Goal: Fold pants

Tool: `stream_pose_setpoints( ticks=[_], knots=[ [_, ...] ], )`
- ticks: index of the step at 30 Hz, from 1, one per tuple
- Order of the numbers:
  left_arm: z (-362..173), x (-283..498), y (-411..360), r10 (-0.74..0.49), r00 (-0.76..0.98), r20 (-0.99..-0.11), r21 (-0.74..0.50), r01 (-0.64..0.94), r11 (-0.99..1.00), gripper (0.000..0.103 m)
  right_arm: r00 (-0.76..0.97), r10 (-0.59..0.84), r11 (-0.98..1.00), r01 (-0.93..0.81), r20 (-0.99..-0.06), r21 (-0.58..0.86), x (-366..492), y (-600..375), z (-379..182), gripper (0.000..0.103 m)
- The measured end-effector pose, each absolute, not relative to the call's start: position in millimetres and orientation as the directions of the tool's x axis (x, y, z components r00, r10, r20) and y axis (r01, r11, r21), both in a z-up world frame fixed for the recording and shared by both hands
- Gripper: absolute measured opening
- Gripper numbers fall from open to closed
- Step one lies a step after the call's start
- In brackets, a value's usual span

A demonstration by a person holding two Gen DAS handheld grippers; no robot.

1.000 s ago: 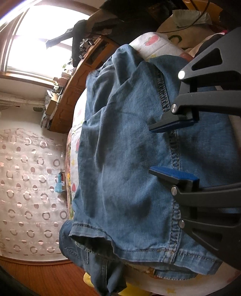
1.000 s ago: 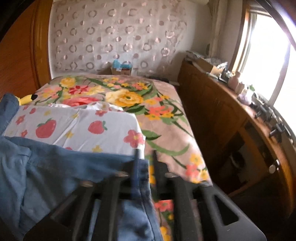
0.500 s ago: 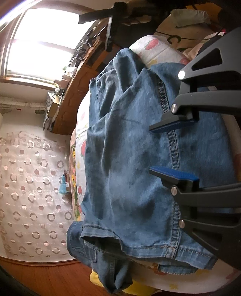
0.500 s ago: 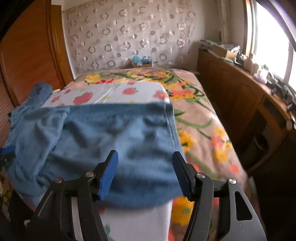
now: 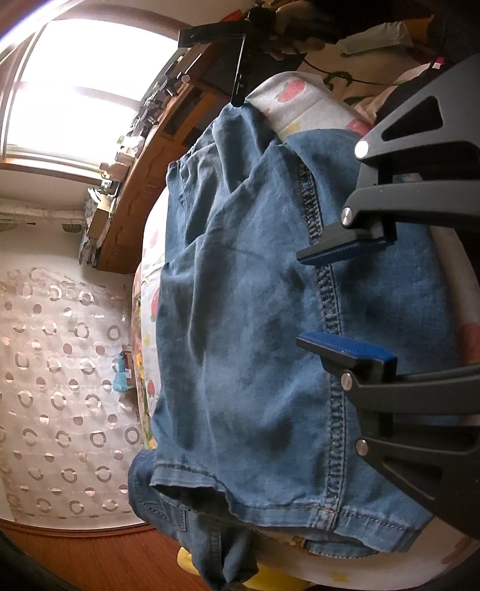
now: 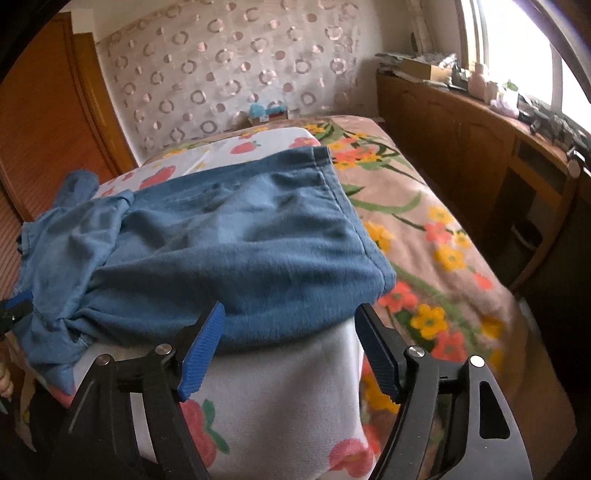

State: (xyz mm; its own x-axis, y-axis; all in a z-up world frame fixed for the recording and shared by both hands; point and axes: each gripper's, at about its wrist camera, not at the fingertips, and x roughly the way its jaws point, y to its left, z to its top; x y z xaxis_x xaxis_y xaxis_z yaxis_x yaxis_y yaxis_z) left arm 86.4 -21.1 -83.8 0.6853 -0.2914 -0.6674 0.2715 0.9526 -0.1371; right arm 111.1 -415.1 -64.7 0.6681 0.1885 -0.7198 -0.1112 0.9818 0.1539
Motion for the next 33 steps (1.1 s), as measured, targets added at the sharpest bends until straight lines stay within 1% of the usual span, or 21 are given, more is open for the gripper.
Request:
stream_pose_setpoints(
  ticks=[16,26,27,29,30,31,32,33],
  knots=[
    [-86,86,-27,-0.285,0.678,-0.677,-0.125,0.276,0.953,0.036,0.620,0.286,0.949,-0.081,-0.730,0.303,132,-441,-86,0.075],
    [-88,85,-30,-0.285,0.677,-0.678,-0.129,0.271,0.954,0.036,0.629,0.299,0.939,-0.058,-0.718,0.340,145,-452,-82,0.074],
    [-88,85,-29,-0.285,0.678,-0.678,-0.129,0.272,0.954,0.036,0.631,0.297,0.940,-0.059,-0.717,0.337,146,-452,-80,0.072],
    [-88,86,-29,-0.286,0.677,-0.678,-0.128,0.274,0.953,0.036,0.635,0.286,0.945,-0.063,-0.718,0.321,147,-452,-77,0.063],
    [-88,86,-29,-0.286,0.677,-0.678,-0.127,0.275,0.953,0.036,0.639,0.280,0.947,-0.062,-0.716,0.315,148,-452,-75,0.060],
    [-88,86,-28,-0.286,0.679,-0.677,-0.128,0.274,0.953,0.036,0.646,0.271,0.950,-0.062,-0.713,0.305,148,-452,-73,0.051],
    [-88,86,-28,-0.286,0.680,-0.676,-0.129,0.272,0.954,0.036,0.654,0.263,0.953,-0.060,-0.710,0.297,148,-453,-71,0.038],
    [-88,86,-26,-0.285,0.681,-0.675,-0.131,0.269,0.954,0.036,0.662,0.256,0.955,-0.059,-0.704,0.291,147,-454,-68,0.031]
  ],
)
